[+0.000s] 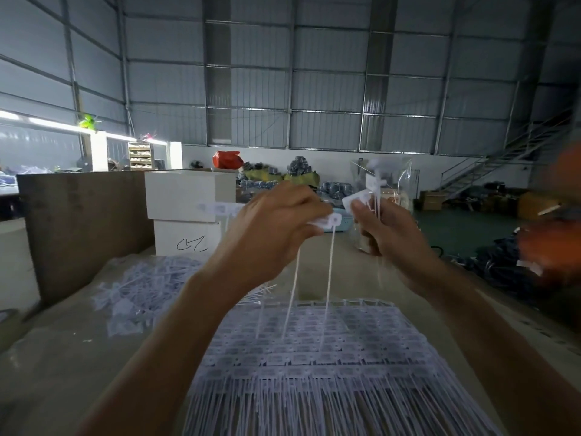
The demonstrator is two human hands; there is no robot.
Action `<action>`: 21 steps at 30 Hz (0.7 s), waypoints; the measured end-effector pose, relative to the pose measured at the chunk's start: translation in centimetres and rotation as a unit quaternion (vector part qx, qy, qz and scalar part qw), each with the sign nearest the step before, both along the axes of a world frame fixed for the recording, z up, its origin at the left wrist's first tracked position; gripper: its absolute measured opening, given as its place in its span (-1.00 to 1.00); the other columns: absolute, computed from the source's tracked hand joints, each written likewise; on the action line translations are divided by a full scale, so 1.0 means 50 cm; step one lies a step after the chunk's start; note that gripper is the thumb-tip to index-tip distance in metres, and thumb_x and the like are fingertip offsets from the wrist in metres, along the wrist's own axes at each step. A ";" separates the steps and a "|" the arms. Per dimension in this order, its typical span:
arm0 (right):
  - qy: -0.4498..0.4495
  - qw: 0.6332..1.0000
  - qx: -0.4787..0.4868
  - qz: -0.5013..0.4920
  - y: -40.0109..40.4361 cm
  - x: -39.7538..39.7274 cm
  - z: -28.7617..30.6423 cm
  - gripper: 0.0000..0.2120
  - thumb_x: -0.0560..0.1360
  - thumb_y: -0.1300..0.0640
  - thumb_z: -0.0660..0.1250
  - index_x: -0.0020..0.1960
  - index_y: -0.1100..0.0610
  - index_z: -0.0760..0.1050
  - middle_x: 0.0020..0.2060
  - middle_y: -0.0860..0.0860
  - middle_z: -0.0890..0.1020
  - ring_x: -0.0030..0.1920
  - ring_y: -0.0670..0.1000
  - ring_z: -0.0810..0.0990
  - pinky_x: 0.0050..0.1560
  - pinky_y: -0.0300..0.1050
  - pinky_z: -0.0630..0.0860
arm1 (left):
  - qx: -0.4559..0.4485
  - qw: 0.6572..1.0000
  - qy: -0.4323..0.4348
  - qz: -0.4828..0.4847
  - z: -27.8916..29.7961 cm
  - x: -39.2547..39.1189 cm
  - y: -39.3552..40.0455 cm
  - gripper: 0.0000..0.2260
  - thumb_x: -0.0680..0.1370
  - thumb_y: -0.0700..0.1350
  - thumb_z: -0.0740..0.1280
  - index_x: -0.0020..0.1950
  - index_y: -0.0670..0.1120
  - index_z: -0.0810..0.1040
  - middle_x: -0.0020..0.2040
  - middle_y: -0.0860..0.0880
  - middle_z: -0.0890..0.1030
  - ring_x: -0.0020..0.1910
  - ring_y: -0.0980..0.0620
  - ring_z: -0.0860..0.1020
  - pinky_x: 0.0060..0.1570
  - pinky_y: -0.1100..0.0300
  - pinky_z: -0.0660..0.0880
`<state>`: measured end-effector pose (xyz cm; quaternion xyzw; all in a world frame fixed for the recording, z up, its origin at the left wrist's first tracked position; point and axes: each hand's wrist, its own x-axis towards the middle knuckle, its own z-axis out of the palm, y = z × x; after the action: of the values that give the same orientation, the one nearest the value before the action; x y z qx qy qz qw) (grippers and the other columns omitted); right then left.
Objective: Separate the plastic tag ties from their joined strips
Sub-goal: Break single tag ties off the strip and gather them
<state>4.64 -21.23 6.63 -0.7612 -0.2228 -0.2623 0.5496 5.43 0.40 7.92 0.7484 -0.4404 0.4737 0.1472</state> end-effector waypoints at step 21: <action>0.046 0.995 0.068 0.060 0.018 -0.045 0.031 -0.70 0.42 -0.23 0.36 -0.31 -0.04 0.61 -0.47 -0.06 0.31 -0.48 -0.08 0.21 -0.45 -0.26 0.23 | -0.079 0.996 -0.025 0.014 -0.005 -0.012 -0.007 -0.64 0.54 -0.01 0.42 0.29 -0.11 0.54 0.12 -0.07 0.64 0.05 -0.05 0.57 0.10 -0.03 0.51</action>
<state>2.38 -20.32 8.15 -0.7185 -0.2237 -0.2080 0.6248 4.82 0.04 7.68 0.7286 -0.3941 0.5277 0.1881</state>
